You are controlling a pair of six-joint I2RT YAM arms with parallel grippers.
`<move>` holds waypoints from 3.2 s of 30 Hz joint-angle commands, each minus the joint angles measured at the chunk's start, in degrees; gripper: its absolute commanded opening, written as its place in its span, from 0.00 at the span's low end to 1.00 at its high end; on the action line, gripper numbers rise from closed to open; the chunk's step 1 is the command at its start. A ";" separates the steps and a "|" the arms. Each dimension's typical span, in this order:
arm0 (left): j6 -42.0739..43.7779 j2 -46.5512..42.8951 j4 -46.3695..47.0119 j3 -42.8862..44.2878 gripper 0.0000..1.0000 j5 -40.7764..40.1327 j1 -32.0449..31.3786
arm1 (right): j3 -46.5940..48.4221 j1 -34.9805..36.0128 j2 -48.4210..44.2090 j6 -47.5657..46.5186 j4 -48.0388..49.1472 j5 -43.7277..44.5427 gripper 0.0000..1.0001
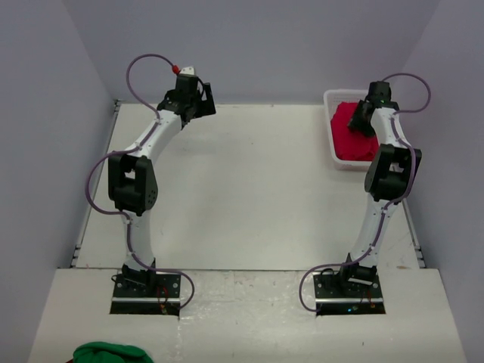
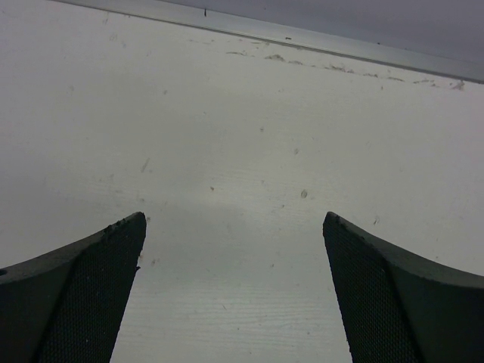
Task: Fold and stack the t-shirts
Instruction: Grab crumpled tshirt from bin with the right arm
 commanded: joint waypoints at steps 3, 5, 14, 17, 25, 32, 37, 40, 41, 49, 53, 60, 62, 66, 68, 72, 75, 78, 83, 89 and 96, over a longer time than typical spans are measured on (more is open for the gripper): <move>-1.32 -1.44 1.11 1.39 1.00 1.97 0.39 | -0.32 -0.20 -3.50 -0.27 1.33 -0.64 0.57; -1.32 -1.79 1.37 0.96 1.00 2.06 0.39 | 0.82 -0.20 -3.24 -0.62 0.88 -0.29 0.58; -0.88 -2.41 1.73 -0.54 1.00 1.53 0.39 | -0.67 -0.11 -5.52 -0.45 1.84 0.33 0.56; -0.80 -2.41 1.90 -0.80 1.00 1.36 0.39 | -1.02 0.06 -6.57 -0.45 1.93 0.94 0.56; -0.80 -2.50 1.99 -0.98 1.00 1.79 0.39 | 0.47 0.24 -7.19 -0.80 0.71 0.51 0.56; -0.62 -2.85 1.99 -0.98 1.00 1.44 0.57 | 0.30 0.33 -5.70 -0.80 0.88 0.33 0.56; -0.53 -3.03 2.08 -0.89 1.00 1.44 0.74 | 0.21 0.24 -4.20 -0.45 1.41 -0.37 0.53; -0.44 -2.94 1.99 -0.81 1.00 1.53 0.92 | 0.47 0.33 -3.15 -0.54 1.41 -0.37 0.54; -0.53 -2.94 1.90 -0.89 1.00 1.53 1.01 | 0.47 0.33 -2.89 -0.62 1.41 -0.20 0.54; -0.44 -3.20 1.90 -0.89 1.00 1.36 1.18 | -0.67 0.33 -1.74 -0.80 2.81 -0.20 0.53; -0.44 -3.47 1.99 -0.72 1.00 1.36 1.45 | -0.93 0.33 -1.48 -0.63 2.99 -0.20 0.45; -0.44 -3.38 1.99 -0.98 1.00 1.27 1.53 | -1.02 0.24 -2.71 -0.71 3.61 -0.37 0.10; -0.44 -3.38 1.90 -0.98 1.00 1.44 1.54 | 0.64 0.24 -1.83 -0.98 2.03 -0.11 0.11; -0.36 -3.47 1.99 -0.80 1.00 1.53 1.71 | 1.35 0.24 -1.04 -1.33 1.76 -0.20 0.12; -0.36 -3.47 1.99 -0.89 1.00 1.62 1.80 | 1.53 0.33 -0.77 -1.42 1.93 -0.28 0.10; -0.36 -3.64 1.82 -0.89 1.00 1.36 1.97 | 1.53 0.24 -0.42 -1.59 2.46 -0.90 0.00; -0.36 -4.34 1.55 -1.33 1.00 0.57 1.97 | 0.74 0.33 -1.64 -1.33 3.51 -0.46 0.00; -0.44 -6.80 2.43 -3.78 1.00 -2.06 2.06 | -0.23 0.33 -5.25 -1.50 5.97 -0.64 0.00; -1.76 -11.98 2.43 -7.74 1.00 -9.53 2.50 | 6.70 1.20 -11.40 -2.82 4.57 -1.61 0.00; -4.48 -14.01 -1.52 -9.06 1.00 -7.96 4.79 | 17.69 2.17 -16.85 -4.23 1.67 -5.55 0.00; -5.10 -15.42 -2.23 -13.89 1.00 -4.89 4.79 | 24.97 4.37 -21.16 -5.73 2.21 -11.44 0.00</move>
